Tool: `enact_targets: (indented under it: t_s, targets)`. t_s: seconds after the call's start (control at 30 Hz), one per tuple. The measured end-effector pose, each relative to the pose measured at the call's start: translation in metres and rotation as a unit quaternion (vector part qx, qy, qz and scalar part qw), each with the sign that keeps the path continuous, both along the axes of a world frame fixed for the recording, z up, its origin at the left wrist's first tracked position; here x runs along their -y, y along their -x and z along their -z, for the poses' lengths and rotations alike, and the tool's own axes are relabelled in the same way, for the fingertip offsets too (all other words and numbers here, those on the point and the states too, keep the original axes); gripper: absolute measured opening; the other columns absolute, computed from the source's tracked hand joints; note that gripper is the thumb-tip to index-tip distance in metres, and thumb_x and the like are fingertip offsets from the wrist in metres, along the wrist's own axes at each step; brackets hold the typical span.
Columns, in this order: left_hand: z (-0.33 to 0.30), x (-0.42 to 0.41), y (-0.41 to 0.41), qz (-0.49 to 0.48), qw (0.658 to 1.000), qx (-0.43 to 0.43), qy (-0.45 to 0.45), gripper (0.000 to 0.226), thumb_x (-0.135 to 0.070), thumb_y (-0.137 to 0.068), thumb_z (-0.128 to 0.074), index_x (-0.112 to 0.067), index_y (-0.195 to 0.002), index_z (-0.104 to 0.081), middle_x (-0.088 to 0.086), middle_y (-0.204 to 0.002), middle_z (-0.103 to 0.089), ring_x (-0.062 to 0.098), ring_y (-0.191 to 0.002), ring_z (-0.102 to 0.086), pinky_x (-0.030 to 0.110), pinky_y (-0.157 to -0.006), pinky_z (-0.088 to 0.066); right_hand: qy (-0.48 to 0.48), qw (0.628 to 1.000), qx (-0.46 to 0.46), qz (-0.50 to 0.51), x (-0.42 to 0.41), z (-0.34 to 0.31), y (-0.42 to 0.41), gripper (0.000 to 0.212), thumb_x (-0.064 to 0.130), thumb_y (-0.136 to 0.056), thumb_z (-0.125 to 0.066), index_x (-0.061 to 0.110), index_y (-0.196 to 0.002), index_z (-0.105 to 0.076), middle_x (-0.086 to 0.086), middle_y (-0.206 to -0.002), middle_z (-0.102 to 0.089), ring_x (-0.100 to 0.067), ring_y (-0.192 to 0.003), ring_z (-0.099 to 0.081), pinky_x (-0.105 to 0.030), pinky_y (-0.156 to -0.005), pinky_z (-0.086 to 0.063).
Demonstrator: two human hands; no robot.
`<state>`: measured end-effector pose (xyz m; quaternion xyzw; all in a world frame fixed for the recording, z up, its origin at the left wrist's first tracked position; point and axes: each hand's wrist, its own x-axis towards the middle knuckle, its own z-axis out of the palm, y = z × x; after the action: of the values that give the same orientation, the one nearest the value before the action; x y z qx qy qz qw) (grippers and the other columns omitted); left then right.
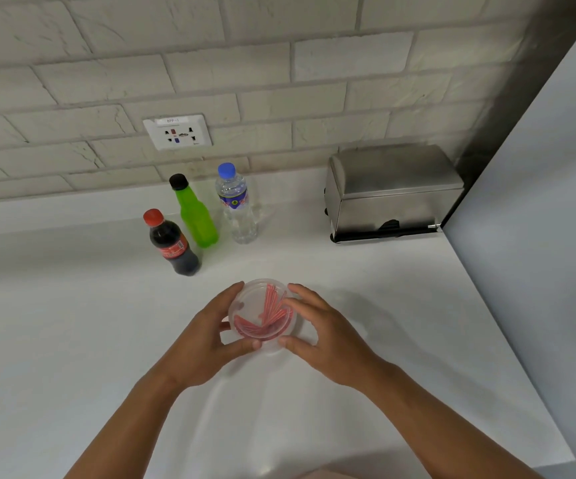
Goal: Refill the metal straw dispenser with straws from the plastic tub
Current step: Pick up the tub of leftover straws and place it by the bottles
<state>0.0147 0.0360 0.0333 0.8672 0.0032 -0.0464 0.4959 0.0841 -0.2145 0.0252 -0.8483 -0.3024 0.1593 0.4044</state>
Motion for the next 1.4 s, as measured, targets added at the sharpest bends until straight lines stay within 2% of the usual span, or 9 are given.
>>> enact_targets:
  t_s: [0.13,0.3,0.47,0.57,0.67,0.83,0.93,1.17,1.4]
  targets:
    - [-0.001,0.021,-0.013,-0.007,0.999,-0.002,0.032,0.091,-0.069,-0.073,-0.08,-0.057,-0.149,-0.031,-0.03,-0.151,-0.047,-0.008,-0.137,-0.049,0.006,-0.099,-0.046,0.007,0.999,0.005,0.032,0.01,0.002,-0.005,0.069,0.046,-0.098,-0.068,0.026,-0.158,-0.041,0.014,-0.17,-0.026,-0.003,-0.154,-0.026,0.001,-0.109,-0.018]
    - [0.004,0.042,-0.037,-0.032,0.998,0.006,0.051,0.077,-0.059,-0.079,-0.079,-0.079,-0.136,-0.031,-0.031,-0.149,-0.045,-0.001,-0.138,-0.051,0.009,-0.103,-0.047,0.007,0.997,0.02,0.073,0.016,0.005,-0.018,0.075,0.046,-0.099,-0.065,0.023,-0.162,-0.032,0.01,-0.174,-0.02,-0.005,-0.158,-0.02,-0.016,-0.12,-0.022]
    - [0.015,0.044,-0.069,-0.027,0.998,-0.017,0.063,0.084,-0.017,-0.098,-0.071,-0.031,-0.163,-0.02,-0.002,-0.165,-0.039,0.016,-0.15,-0.043,0.038,-0.122,-0.039,-0.012,0.994,0.035,0.1,0.009,0.008,-0.044,0.073,0.042,-0.103,-0.062,0.021,-0.164,-0.028,0.006,-0.174,-0.02,-0.009,-0.159,-0.021,-0.028,-0.126,-0.027]
    - [0.013,0.041,-0.091,-0.038,0.998,-0.023,0.049,0.084,-0.009,-0.101,-0.066,-0.014,-0.167,-0.013,0.005,-0.168,-0.035,0.019,-0.152,-0.041,0.043,-0.124,-0.036,-0.024,0.993,0.038,0.11,0.003,0.01,-0.064,0.072,0.037,-0.103,-0.064,0.017,-0.163,-0.03,0.002,-0.174,-0.023,-0.012,-0.159,-0.023,-0.027,-0.126,-0.025]
    - [0.01,0.041,-0.111,-0.059,0.997,-0.013,0.055,0.08,-0.008,-0.103,-0.063,-0.01,-0.166,-0.014,0.008,-0.169,-0.033,0.022,-0.153,-0.038,0.042,-0.122,-0.038,-0.027,0.991,0.046,0.122,-0.005,0.009,-0.084,0.071,0.033,-0.102,-0.066,0.012,-0.162,-0.034,-0.002,-0.173,-0.026,-0.016,-0.158,-0.027,-0.022,-0.121,-0.023]
    - [0.007,0.04,-0.142,-0.077,0.995,0.003,0.07,0.077,-0.008,-0.104,-0.063,-0.006,-0.165,-0.016,0.0,-0.165,-0.033,0.021,-0.152,-0.037,0.013,-0.102,-0.049,-0.029,0.991,0.056,0.122,-0.017,0.008,-0.115,0.069,0.028,-0.102,-0.068,0.009,-0.16,-0.037,-0.007,-0.172,-0.028,-0.019,-0.158,-0.028,-0.024,-0.121,-0.024]
    - [0.004,0.038,-0.158,-0.082,0.995,0.005,0.062,0.074,-0.011,-0.104,-0.064,-0.005,-0.164,-0.02,0.003,-0.162,-0.039,0.023,-0.152,-0.038,0.032,-0.115,-0.046,-0.033,0.989,0.065,0.128,-0.023,0.005,-0.129,0.065,0.028,-0.102,-0.068,0.012,-0.159,-0.041,-0.009,-0.17,-0.032,-0.019,-0.158,-0.027,-0.031,-0.125,-0.028]
    - [-0.003,0.042,-0.191,-0.105,0.994,-0.006,0.024,0.077,-0.013,-0.105,-0.062,-0.004,-0.165,-0.015,0.013,-0.17,-0.031,0.027,-0.157,-0.031,0.043,-0.126,-0.029,-0.037,0.976,0.123,0.176,-0.038,-0.003,-0.15,0.051,0.014,-0.098,-0.069,0.006,-0.147,-0.055,-0.01,-0.151,-0.057,-0.03,-0.134,-0.059,-0.039,-0.11,-0.048]
    - [-0.002,0.046,-0.211,-0.128,0.992,-0.01,0.008,0.078,-0.019,-0.106,-0.06,-0.007,-0.166,-0.011,0.011,-0.172,-0.026,0.026,-0.158,-0.028,0.036,-0.126,-0.025,-0.005,0.971,0.126,0.204,-0.049,-0.007,-0.166,0.044,0.007,-0.099,-0.064,0.001,-0.142,-0.057,-0.016,-0.147,-0.06,-0.037,-0.127,-0.062,-0.032,-0.101,-0.046]
